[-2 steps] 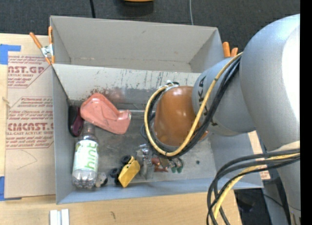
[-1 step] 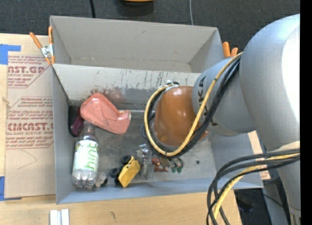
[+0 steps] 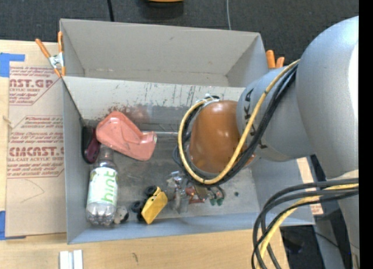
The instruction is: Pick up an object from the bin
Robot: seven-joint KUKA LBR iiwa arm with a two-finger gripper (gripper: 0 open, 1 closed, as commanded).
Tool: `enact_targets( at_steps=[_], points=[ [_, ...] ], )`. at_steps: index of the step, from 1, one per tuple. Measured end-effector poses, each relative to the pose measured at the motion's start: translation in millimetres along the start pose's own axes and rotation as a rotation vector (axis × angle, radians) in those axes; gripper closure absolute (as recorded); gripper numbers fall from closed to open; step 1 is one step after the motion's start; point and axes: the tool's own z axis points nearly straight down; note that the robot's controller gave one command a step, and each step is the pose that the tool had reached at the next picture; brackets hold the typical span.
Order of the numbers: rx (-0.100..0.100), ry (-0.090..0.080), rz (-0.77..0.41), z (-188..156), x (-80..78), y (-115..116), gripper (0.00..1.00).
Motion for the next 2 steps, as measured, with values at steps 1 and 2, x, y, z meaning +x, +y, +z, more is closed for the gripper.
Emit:
enact_targets(
  at_steps=[1, 2],
  points=[
    [0.001, 0.0, 0.007, -15, -6.3, 1, 1.0],
    [0.0, -0.001, 0.029, -24, -14.1, -14, 0.0]
  ],
)
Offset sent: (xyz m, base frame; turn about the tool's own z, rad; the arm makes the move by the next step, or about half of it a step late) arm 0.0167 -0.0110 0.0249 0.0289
